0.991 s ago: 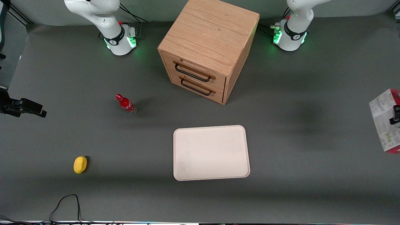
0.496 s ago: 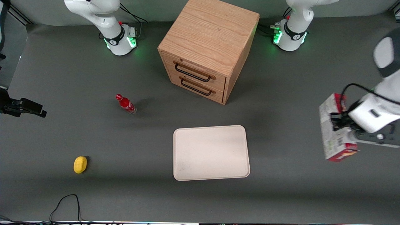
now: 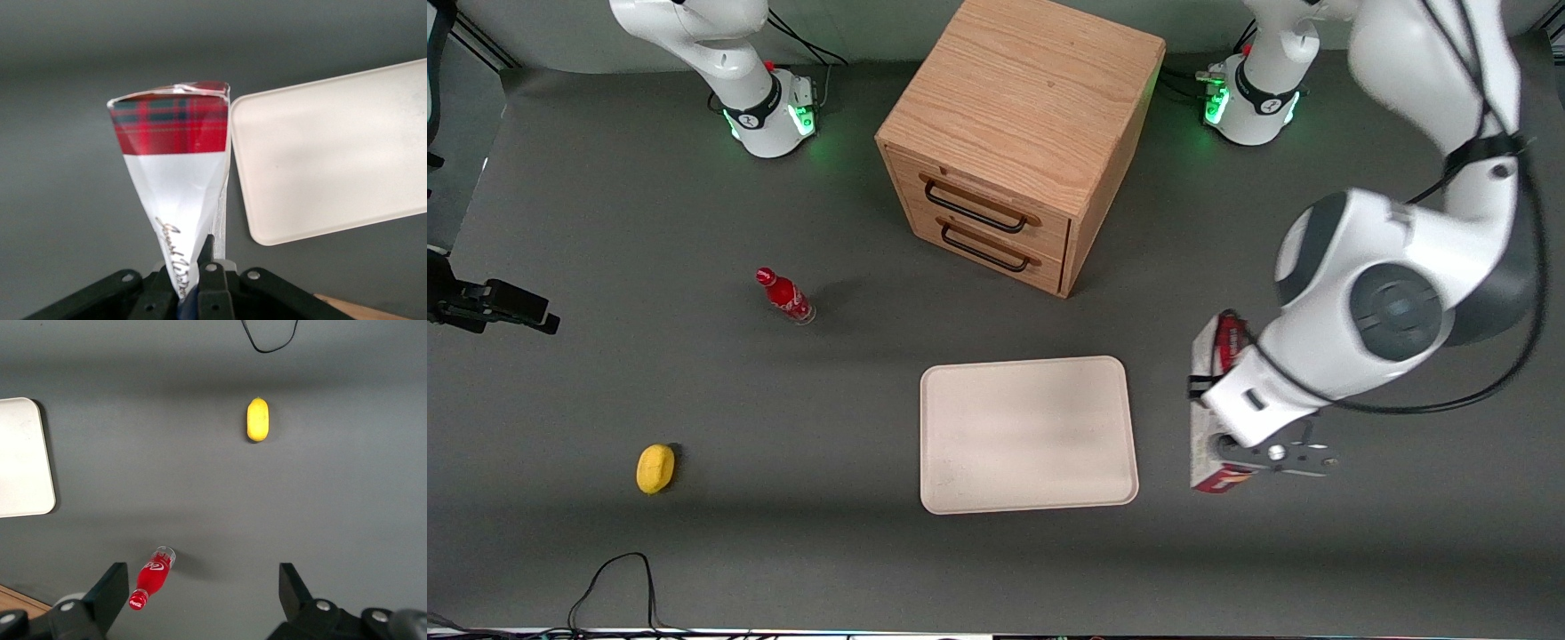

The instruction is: Place red cookie box on tray

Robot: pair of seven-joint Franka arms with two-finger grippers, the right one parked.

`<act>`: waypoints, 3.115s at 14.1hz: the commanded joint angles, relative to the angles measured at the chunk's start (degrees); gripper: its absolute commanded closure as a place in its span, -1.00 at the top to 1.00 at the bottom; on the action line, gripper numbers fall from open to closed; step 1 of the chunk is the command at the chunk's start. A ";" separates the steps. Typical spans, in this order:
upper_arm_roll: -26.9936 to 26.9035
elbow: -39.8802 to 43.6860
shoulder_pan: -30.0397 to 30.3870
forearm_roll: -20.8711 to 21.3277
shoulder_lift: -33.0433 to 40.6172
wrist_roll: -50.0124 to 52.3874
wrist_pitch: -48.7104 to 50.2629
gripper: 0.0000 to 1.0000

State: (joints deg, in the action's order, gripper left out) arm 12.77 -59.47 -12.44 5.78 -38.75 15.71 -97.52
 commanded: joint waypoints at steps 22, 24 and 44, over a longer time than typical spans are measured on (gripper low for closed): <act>-4.51 3.14 -10.15 1.43 -14.09 16.90 -12.52 1.00; -4.59 1.92 -8.66 0.21 -10.40 16.54 -11.38 1.00; -0.29 -41.95 25.09 -4.81 44.71 -10.44 2.85 1.00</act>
State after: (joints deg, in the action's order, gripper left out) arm 9.93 -95.40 10.09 1.51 -0.51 7.26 -95.01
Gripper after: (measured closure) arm 0.000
